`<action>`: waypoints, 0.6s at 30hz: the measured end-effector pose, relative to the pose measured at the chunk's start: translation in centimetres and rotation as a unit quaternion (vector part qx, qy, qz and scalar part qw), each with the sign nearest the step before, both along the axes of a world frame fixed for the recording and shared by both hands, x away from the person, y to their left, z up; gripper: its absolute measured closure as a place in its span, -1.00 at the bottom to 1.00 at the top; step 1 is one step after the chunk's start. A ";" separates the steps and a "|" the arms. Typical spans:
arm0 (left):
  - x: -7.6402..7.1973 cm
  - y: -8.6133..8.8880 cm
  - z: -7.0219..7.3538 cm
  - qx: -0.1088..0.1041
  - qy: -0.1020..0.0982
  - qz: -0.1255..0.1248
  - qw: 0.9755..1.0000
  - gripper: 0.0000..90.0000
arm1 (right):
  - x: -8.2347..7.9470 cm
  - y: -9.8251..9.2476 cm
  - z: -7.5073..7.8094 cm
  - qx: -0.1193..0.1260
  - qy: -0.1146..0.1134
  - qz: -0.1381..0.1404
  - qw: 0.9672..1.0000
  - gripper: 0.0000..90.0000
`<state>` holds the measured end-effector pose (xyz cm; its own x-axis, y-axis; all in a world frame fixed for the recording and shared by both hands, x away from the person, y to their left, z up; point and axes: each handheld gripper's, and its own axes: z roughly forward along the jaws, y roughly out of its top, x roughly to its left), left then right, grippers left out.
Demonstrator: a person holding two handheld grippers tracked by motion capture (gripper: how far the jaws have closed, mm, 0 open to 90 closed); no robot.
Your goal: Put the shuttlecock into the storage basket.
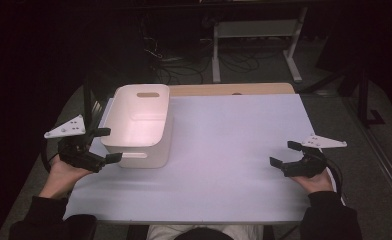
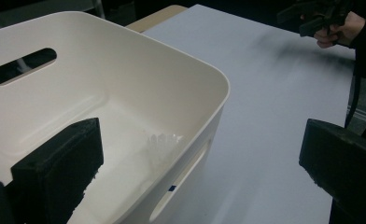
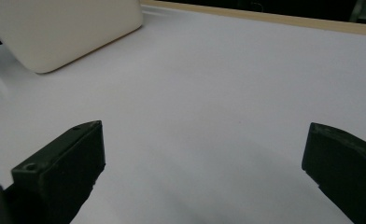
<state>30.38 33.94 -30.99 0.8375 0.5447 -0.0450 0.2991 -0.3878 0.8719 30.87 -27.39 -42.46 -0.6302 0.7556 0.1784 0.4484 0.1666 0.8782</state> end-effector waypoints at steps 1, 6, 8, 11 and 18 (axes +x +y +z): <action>-0.1 0.0 -0.1 -0.002 -0.003 0.002 1.000 -1.00 | 0.0 0.0 0.0 0.000 0.000 0.000 1.000 -1.00; -0.8 0.2 -0.6 -0.016 -0.015 0.013 1.000 -1.00 | 0.0 0.0 0.0 0.000 0.000 0.000 1.000 -1.00; -1.0 0.2 -0.7 -0.018 -0.017 0.014 1.000 -1.00 | 0.0 0.0 0.0 0.000 0.000 0.000 1.000 -1.00; -1.4 0.2 -0.9 -0.021 -0.020 0.013 1.000 -1.00 | 0.0 0.0 0.0 0.000 0.000 0.000 1.000 -1.00; -1.9 0.0 -1.5 -0.019 -0.022 0.016 0.999 -1.00 | 0.0 0.0 0.0 0.000 0.000 0.000 1.000 -1.00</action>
